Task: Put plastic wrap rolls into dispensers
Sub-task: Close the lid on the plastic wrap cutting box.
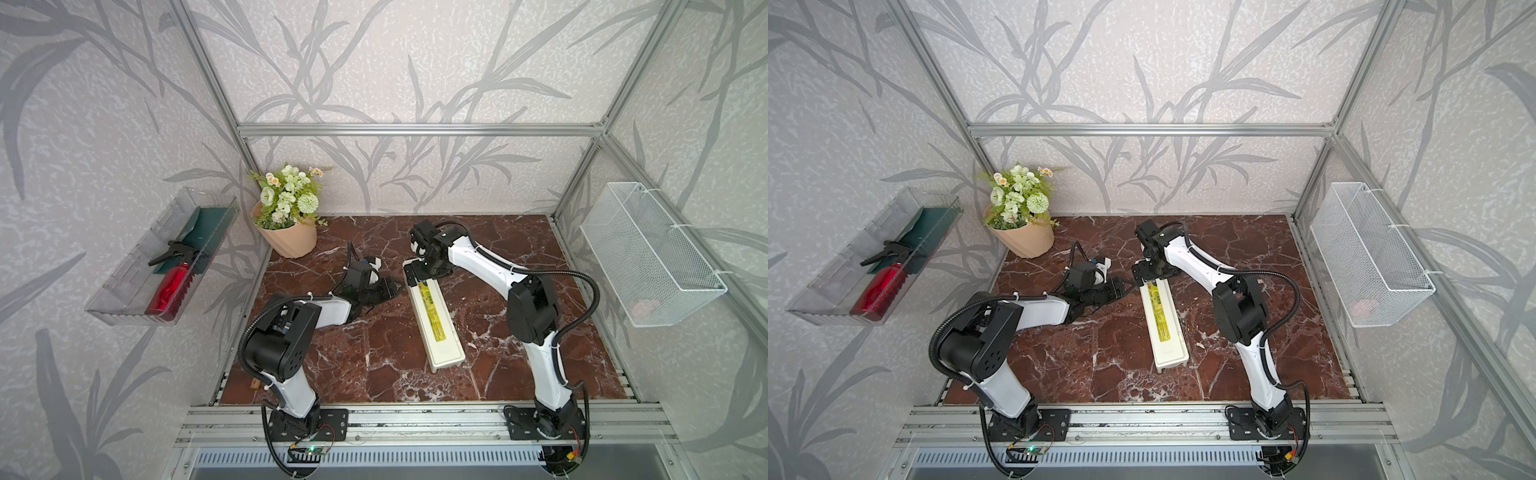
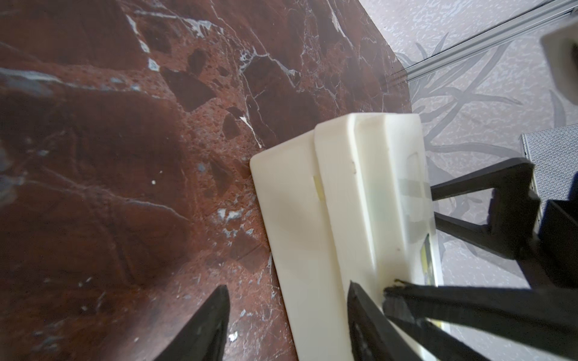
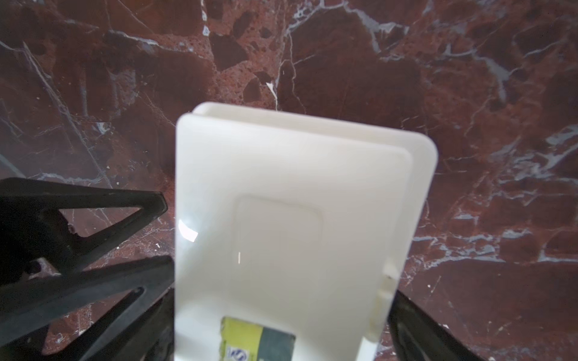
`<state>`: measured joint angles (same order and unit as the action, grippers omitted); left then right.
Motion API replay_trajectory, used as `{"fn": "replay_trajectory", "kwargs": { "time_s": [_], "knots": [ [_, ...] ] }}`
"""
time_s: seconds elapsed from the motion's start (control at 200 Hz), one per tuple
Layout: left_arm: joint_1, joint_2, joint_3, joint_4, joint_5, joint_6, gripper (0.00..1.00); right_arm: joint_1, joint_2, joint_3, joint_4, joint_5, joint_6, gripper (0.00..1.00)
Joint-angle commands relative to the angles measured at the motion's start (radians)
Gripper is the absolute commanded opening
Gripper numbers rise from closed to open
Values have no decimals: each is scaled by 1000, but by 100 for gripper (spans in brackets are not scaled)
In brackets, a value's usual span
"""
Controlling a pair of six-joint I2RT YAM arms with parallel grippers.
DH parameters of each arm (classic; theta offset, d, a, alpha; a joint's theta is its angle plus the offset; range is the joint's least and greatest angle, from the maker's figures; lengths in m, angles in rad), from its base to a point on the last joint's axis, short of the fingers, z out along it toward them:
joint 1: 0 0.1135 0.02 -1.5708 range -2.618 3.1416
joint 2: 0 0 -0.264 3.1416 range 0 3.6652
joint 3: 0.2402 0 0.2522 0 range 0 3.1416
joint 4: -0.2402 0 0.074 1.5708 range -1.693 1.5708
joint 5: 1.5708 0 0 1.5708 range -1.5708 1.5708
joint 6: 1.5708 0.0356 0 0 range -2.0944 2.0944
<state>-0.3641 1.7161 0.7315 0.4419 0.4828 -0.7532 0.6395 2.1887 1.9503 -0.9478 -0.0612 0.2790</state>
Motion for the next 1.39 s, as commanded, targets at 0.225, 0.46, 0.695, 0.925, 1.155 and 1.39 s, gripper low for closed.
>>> {"fn": "replay_trajectory", "kwargs": {
  "time_s": [0.225,0.46,0.695,0.925,1.155,1.39],
  "knots": [
    [7,15,40,11,12,0,58,-5,12,35,-28,60,-26,97],
    [7,13,30,7,18,2,58,-6,3,50,-19,19,-46,98],
    [7,-17,17,-32,10,26,57,-7,-71,7,24,25,-62,99],
    [8,-40,31,-78,11,44,58,-7,-29,65,12,-6,-104,99],
    [9,-56,41,-119,4,63,61,-7,30,132,13,-41,-110,99],
    [9,-65,39,-129,-1,69,61,-9,105,182,-45,-32,-101,99]
  ]
}}
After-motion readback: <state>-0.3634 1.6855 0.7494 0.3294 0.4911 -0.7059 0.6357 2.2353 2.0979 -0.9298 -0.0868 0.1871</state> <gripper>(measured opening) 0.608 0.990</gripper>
